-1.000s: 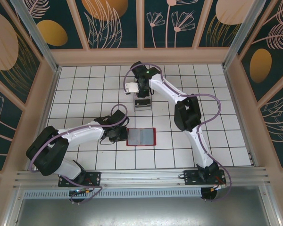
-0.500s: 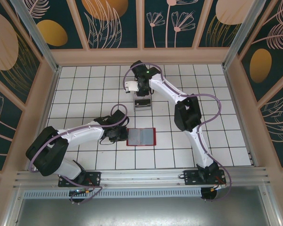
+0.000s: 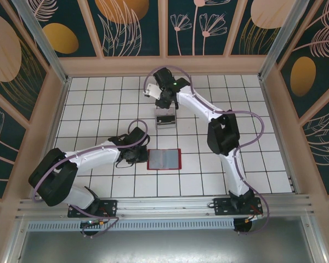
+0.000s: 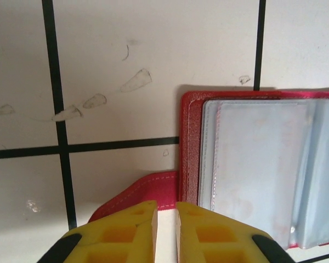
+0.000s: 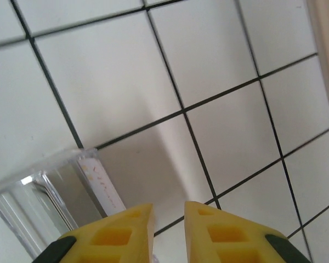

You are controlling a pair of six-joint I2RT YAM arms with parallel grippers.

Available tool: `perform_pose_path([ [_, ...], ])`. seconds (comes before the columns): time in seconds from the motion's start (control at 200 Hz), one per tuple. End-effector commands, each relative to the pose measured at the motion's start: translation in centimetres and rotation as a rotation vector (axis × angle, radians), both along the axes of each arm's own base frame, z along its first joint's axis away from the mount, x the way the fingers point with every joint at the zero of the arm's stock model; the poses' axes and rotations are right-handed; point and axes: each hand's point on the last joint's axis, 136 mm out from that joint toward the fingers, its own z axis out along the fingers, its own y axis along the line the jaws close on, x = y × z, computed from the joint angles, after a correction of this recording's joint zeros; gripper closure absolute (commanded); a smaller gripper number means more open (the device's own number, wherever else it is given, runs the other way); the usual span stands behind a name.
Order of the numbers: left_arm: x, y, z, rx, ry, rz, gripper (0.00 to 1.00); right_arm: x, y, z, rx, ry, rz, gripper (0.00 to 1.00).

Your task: Take the credit cards out of the card holder

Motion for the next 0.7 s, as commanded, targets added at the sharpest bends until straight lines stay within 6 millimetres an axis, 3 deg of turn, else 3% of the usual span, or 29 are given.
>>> perform_pose_path([
  [0.0, 0.8, 0.1, 1.3, 0.026, -0.051, -0.014, 0.82, 0.0, 0.3, 3.7, 0.235, 0.012, -0.208, 0.78],
  [0.215, 1.1, 0.1, 1.5, 0.035, -0.066, -0.025, 0.81, -0.9, 0.6, 5.3, 0.533, 0.108, -0.489, 0.82],
  [0.465, 1.8, -0.1, 2.3, 0.03, -0.107, -0.032, 0.81, -3.3, -0.1, 3.3, 0.695, 0.282, -0.802, 0.86],
  [0.696, 2.7, -0.6, 3.4, 0.009, -0.155, -0.032, 0.81, -7.2, 0.0, 2.2, 0.749, 0.427, -0.871, 0.85],
])
